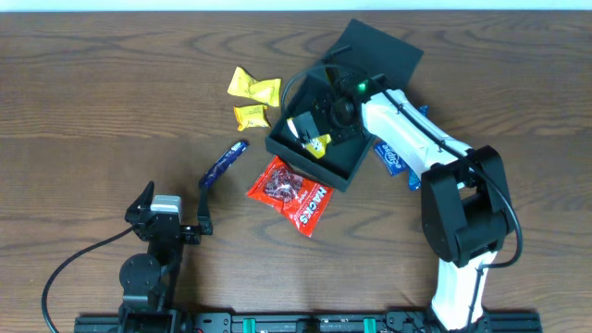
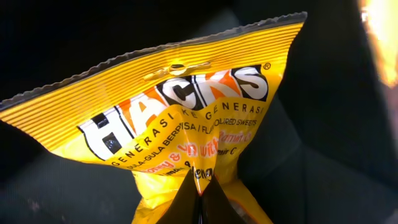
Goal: Pack container
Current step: 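Release the yellow bag in the box and raise the right gripper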
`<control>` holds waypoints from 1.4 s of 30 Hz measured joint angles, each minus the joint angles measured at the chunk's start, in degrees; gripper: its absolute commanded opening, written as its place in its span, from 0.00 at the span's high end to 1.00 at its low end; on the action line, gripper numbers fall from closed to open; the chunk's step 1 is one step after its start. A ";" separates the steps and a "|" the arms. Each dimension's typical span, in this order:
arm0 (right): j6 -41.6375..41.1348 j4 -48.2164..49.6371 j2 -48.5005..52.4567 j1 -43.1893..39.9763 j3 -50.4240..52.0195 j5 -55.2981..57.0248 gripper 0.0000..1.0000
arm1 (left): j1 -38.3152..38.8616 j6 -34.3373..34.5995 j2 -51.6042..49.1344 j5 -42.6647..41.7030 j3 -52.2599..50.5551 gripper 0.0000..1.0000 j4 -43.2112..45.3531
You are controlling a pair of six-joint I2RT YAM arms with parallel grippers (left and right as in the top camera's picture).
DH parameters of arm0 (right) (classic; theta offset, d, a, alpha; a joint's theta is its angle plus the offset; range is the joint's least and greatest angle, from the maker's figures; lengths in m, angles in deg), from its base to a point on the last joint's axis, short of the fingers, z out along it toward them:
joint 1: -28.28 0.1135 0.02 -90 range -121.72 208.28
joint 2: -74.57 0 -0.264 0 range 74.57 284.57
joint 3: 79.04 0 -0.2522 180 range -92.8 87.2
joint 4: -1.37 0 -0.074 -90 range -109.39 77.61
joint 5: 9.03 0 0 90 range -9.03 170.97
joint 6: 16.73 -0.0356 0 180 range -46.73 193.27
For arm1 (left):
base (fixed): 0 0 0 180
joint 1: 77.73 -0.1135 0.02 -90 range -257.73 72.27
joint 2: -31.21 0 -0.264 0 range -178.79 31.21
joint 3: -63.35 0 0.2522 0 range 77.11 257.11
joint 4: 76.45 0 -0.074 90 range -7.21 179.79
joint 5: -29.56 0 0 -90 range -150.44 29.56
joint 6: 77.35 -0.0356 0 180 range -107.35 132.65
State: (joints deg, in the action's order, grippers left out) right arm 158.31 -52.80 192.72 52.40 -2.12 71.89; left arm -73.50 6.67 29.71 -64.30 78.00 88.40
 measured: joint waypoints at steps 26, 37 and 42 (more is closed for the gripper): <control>-85.55 2.01 -8.09 1.42 -3.74 -2.60 0.99 | 0.00 0.00 0.00 -0.02 0.00 0.05 0.00; -121.00 -0.83 -8.09 1.42 -3.74 3.30 0.99 | 0.00 0.00 0.00 -0.02 0.00 0.05 0.00; -135.91 -5.16 -8.09 1.42 -3.74 10.16 0.99 | 0.00 0.00 0.00 0.00 0.00 0.05 0.00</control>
State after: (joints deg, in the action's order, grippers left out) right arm 22.40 -57.95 184.63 53.82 -5.86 82.05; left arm -73.50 6.67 29.71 -64.30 78.00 88.40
